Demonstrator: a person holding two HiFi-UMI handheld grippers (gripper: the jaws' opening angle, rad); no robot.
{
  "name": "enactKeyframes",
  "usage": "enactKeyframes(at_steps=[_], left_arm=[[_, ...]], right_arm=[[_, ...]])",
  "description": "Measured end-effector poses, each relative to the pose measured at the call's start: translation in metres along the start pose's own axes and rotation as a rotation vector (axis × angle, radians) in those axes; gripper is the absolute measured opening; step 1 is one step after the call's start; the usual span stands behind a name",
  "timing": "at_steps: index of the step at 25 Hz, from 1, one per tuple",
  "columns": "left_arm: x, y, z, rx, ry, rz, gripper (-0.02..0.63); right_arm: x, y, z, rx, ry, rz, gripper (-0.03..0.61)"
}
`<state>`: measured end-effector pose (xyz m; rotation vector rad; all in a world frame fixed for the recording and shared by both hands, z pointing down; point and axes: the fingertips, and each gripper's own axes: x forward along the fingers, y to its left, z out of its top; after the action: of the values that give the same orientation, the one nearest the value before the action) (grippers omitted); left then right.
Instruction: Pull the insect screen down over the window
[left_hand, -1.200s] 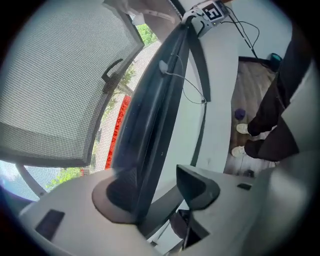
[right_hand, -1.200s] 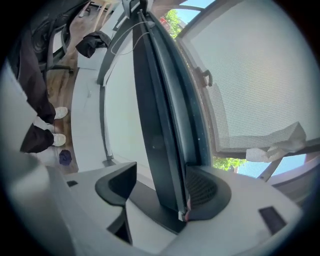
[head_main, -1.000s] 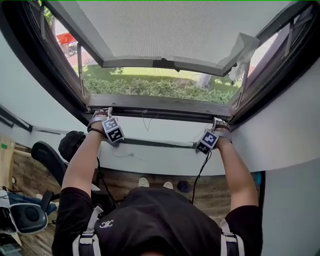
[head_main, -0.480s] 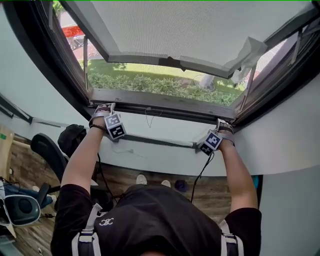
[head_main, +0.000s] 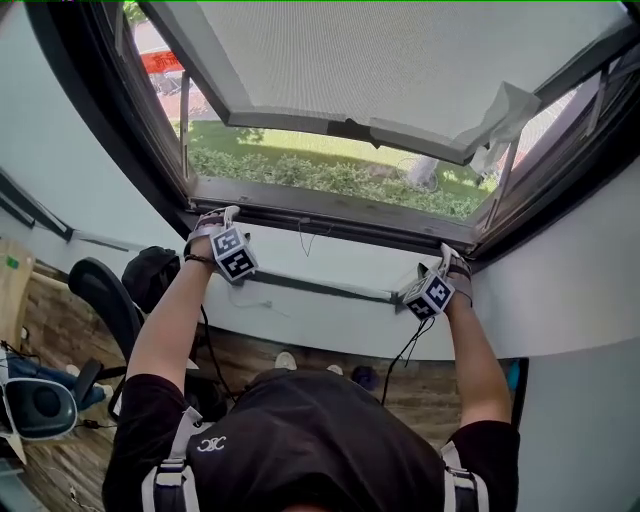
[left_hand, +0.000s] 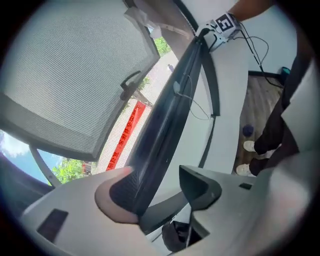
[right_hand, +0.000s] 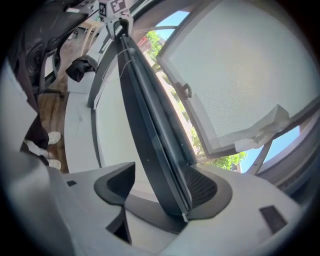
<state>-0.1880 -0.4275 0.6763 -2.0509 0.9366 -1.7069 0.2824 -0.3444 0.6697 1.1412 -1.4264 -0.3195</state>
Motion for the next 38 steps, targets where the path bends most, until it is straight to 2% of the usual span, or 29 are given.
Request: enactKeyframes(at_steps=[2,5,7,9,10,13,17,20,24,27,30,38], left_arm=[[-0.015,0.0,0.011,-0.075,-0.063,0.007,0.215],[-0.04,0.002,0.03,-0.251,-0.188,0.032,0.124],[-0.058,0.004,0.043,-0.376,-0.274,0.059,0.084],[-0.077,0.007,0.056,-0.475,-0.345,0.098,0.027],[-0.086,0.008,0.061,-0.516,-0.376,0.118,0.012],[-0.113,0.009,0.08,-0.636,-0.467,0.15,0.002],[-0.154,0.014,0.102,-0.722,-0.595,0.198,0.002],[-0.187,0.018,0.103,-0.796,-0.66,0.236,0.002],[-0.208,0.01,0.092,-0.883,-0.704,0.274,0.002],[-0.198,0.002,0.084,-0.897,-0.692,0.288,0.002],[-0.182,-0.007,0.081,-0.928,-0.666,0.242,0.002],[-0.196,0.001,0.103,-0.872,-0.717,0.24,0.002]], right_arm=[[-0.013,-0.003,0.015,0.087,-0.078,-0.022,0.302],[-0.037,-0.005,0.042,0.287,-0.208,-0.037,0.223],[-0.057,-0.01,0.063,0.447,-0.289,-0.049,0.14],[-0.078,-0.018,0.085,0.61,-0.371,-0.054,0.028],[-0.088,-0.021,0.095,0.69,-0.413,-0.049,0.008],[-0.112,-0.033,0.116,0.871,-0.523,-0.037,0.006],[-0.151,-0.051,0.142,1.0,-0.69,0.015,0.006],[-0.172,-0.054,0.147,1.044,-0.745,0.031,0.005],[-0.18,-0.045,0.138,1.057,-0.729,0.008,0.005],[-0.174,-0.035,0.134,1.055,-0.71,0.011,0.005],[-0.168,-0.03,0.133,1.043,-0.69,0.015,0.005],[-0.168,-0.03,0.138,1.049,-0.686,0.02,0.004]])
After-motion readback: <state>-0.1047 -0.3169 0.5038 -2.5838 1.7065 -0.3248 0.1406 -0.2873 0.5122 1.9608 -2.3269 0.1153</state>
